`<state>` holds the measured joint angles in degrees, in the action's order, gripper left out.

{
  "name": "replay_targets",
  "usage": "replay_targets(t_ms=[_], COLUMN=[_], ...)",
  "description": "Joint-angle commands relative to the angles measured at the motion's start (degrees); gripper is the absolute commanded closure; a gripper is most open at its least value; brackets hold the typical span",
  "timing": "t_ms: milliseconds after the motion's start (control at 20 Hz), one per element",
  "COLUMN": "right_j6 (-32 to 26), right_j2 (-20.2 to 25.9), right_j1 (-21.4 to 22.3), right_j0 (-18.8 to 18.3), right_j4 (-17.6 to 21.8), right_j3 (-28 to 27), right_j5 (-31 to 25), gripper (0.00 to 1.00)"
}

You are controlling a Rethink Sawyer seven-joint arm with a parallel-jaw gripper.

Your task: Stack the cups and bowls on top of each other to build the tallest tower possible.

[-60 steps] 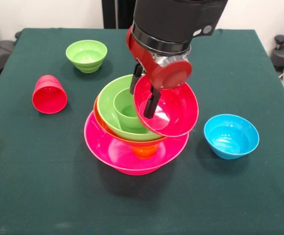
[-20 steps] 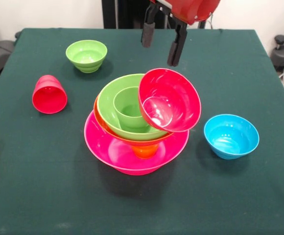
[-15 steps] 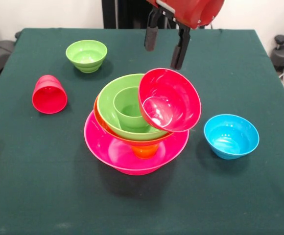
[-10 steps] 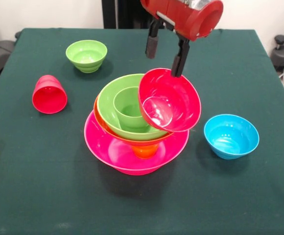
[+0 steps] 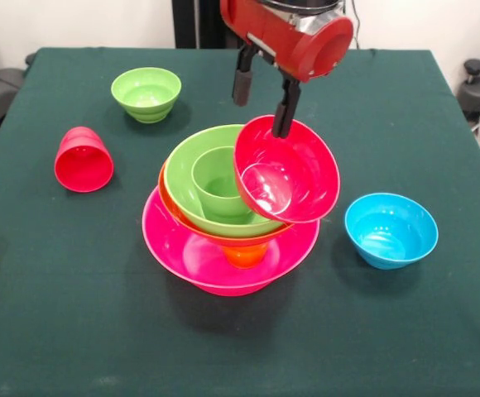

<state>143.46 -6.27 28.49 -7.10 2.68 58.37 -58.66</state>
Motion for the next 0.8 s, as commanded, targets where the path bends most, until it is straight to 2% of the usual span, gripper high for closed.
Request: replay_targets(t_ms=[50, 800], right_j6=[-13.23, -12.49], right_j2=[6.79, 7.31], right_j1=[-3.74, -8.02], right_j0=[-1.98, -1.27], right_j4=[3.96, 5.39], right_j3=[5.73, 1.50], right_j5=[0.56, 0.71], gripper=[0.00, 0.00])
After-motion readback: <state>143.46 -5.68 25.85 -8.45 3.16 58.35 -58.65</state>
